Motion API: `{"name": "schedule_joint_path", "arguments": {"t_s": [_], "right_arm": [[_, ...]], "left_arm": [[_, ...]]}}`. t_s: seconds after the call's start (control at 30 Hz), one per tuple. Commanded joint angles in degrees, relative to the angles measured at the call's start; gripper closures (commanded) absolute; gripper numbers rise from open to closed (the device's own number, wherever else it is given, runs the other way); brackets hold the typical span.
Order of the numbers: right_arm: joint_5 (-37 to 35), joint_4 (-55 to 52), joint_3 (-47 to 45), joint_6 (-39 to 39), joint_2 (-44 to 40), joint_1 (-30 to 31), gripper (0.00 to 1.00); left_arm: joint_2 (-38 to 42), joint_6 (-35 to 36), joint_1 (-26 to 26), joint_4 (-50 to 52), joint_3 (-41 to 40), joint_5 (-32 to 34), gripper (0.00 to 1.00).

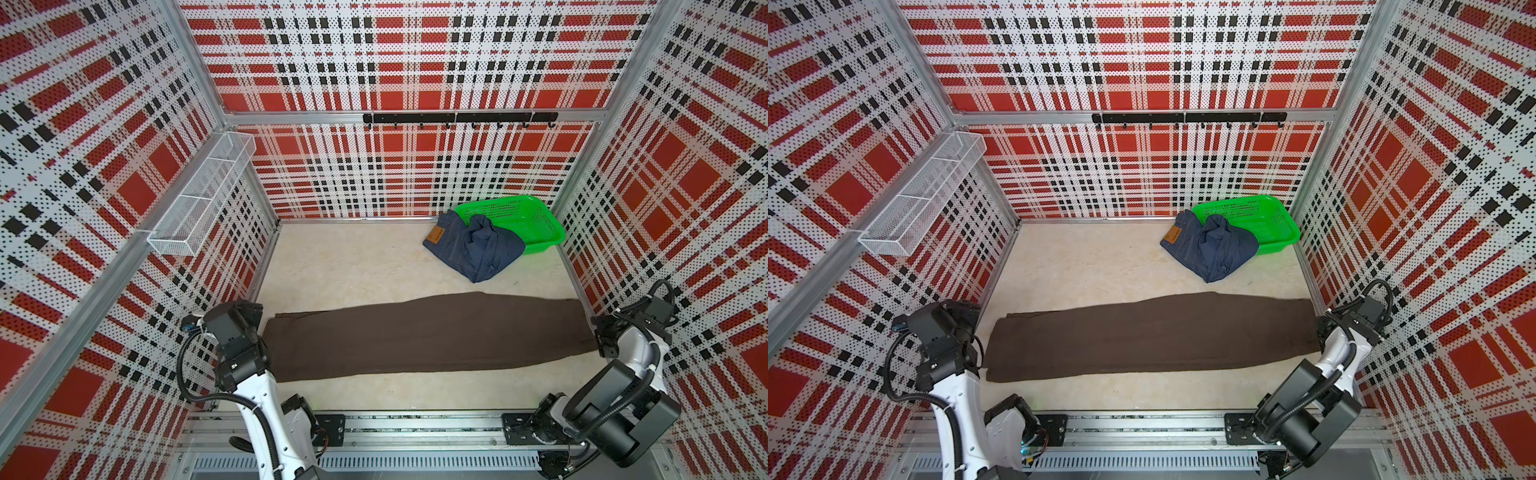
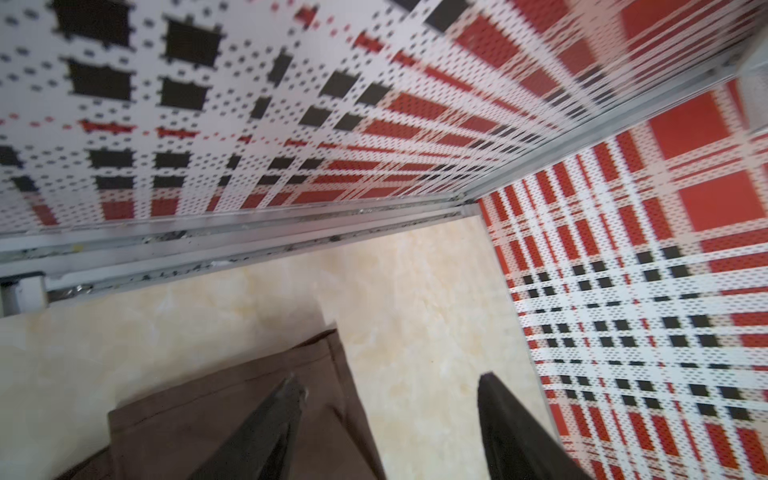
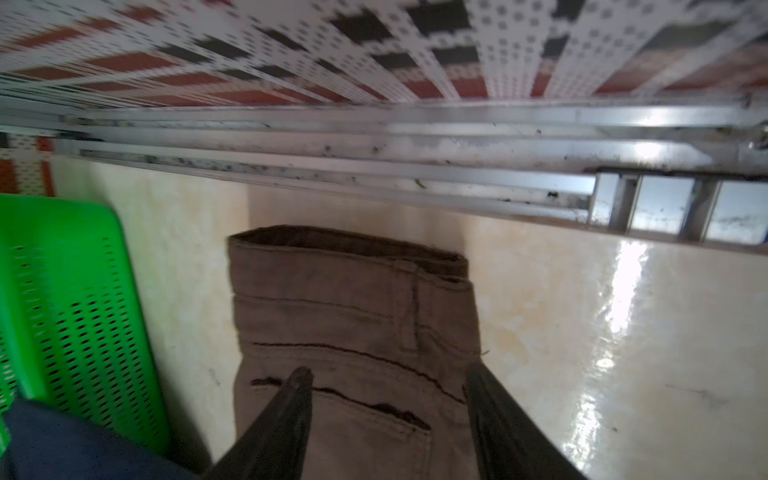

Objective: Fold and stack the trousers
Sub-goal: Fold the trousers at the center of the table, then rotate the trousers at the center of the table.

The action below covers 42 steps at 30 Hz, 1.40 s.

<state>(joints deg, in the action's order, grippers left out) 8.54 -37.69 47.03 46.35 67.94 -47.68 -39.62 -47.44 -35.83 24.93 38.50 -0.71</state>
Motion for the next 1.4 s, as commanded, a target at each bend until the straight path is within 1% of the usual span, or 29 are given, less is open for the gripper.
{"name": "schedule_joint_path", "arguments": {"t_s": [0.0,0.07,0.1,0.17,0.2,0.27,0.33,0.4,0.5,0.6,0.77,0.9,0.97,1.07,1.17,1.23,1.37], "right_arm": [[0.5,-3.9,3.1,0.2,-2.0,1.5,0.34],[0.4,-4.3,4.1,0.5,-2.0,5.1,0.33],[0.3,-4.0,4.1,0.7,-1.9,8.0,0.33],[0.0,-2.8,3.5,1.5,-1.2,14.5,0.35],[-0.3,-1.9,2.9,1.9,-0.4,18.7,0.36],[-0.5,0.3,1.1,3.0,1.3,25.2,0.39],[-0.5,2.9,-1.0,4.3,3.7,31.0,0.41],[-0.9,5.2,-2.8,5.3,6.0,34.7,0.42],[-0.2,9.0,-5.9,6.3,9.6,37.8,0.46],[0.0,12.2,-8.3,6.7,13.4,38.1,0.48],[-2.1,13.7,-9.1,7.5,18.2,38.2,0.48],[-5.0,13.1,-9.2,9.2,18.6,36.3,0.47],[-6.0,12.9,-9.6,9.6,17.6,34.6,0.47],[-7.2,12.5,-10.2,9.5,16.2,31.3,0.46],[-7.2,12.2,-10.8,9.2,15.1,28.9,0.45],[-7.5,11.9,-11.1,9.3,14.2,28.2,0.45],[-8.3,11.3,-11.8,9.8,12.4,27.7,0.43]], "left_arm": [[-2.1,-0.1,1.6,-1.5,1.8,-3.2,0.29],[-5.2,-0.2,6.0,-3.1,1.3,-3.3,0.30],[-7.2,-0.2,9.5,-4.0,1.0,-2.4,0.31],[-11.4,-0.2,16.1,-5.9,-0.3,-1.0,0.32],[-13.8,-0.6,19.0,-6.9,-0.9,-0.6,0.33],[-17.4,-1.3,23.2,-9.1,-2.3,-0.3,0.33],[-20.2,-1.9,26.0,-11.3,-3.7,0.6,0.33],[-22.1,-1.6,27.1,-12.2,-4.8,1.8,0.31],[-24.4,-0.8,27.1,-12.9,-6.3,2.8,0.29],[-26.2,-0.3,27.4,-14.3,-7.7,3.9,0.30],[-32.5,0.2,29.2,-17.3,-8.2,5.5,0.35],[-38.8,0.1,32.1,-21.4,-7.1,6.4,0.36],[-42.0,0.6,32.9,-24.5,-6.0,4.9,0.35],[-48.1,2.1,33.5,-27.5,-2.6,1.4,0.36],[-53.8,3.5,34.7,-28.4,2.0,0.1,0.38],[-57.3,4.2,35.5,-28.4,5.1,-0.6,0.39],[-64.2,5.5,36.9,-27.0,14.2,-2.3,0.40]]}}
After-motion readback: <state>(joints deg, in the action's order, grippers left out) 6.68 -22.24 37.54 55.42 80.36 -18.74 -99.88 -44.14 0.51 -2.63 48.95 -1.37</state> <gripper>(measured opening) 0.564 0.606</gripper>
